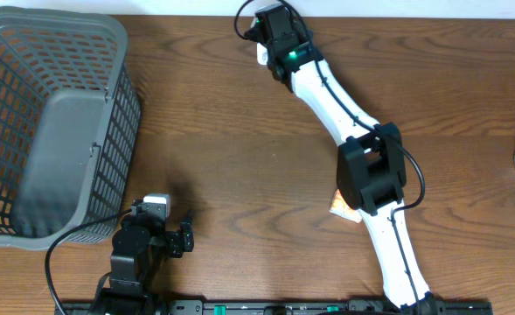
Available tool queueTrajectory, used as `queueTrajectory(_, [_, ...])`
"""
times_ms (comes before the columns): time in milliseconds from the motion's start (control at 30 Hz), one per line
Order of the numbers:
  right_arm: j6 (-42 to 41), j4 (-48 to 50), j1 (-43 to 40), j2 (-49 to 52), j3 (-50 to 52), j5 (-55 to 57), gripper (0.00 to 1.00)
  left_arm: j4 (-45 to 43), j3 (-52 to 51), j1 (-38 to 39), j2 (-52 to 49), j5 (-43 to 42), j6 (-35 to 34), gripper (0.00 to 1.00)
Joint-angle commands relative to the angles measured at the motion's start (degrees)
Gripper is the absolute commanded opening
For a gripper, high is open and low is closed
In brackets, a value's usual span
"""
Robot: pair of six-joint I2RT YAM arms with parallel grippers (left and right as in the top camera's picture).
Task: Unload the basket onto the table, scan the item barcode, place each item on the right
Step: 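Raise the Oreo pack up to the scanner with the right gripper, then carry the Oreo pack to the far right edge and release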
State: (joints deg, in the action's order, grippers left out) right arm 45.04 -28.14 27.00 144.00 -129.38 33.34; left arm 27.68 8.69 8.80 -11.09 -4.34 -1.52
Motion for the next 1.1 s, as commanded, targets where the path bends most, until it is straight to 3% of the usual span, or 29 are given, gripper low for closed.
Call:
queueTrajectory(0, [4.26, 2.82, 1.42, 1.05, -1.03, 6.71, 0.01, 0.15, -0.87, 0.11, 0.44, 0.33, -0.31, 0.90])
queueTrajectory(267, [11.43, 16.24, 1.60, 7.48, -1.03, 17.62, 0.01, 0.15, -0.87, 0.11, 0.42, 0.35, -0.31, 0.90])
queueTrajectory(567, [11.78, 14.23, 2.54, 7.56, -0.90, 20.24, 0.01, 0.15, -0.87, 0.11, 0.44, 0.33, -0.28, 0.90])
queueTrajectory(867, [1.92, -5.33, 1.88, -7.82, -0.90, 13.68, 0.01, 0.15, -0.87, 0.11, 0.42, 0.35, -0.28, 0.90])
queueTrajectory(1067, [-12.48, -25.53, -4.52, -16.35, -0.90, 13.68, 0.01, 0.15, -0.87, 0.11, 0.44, 0.33, -0.31, 0.90])
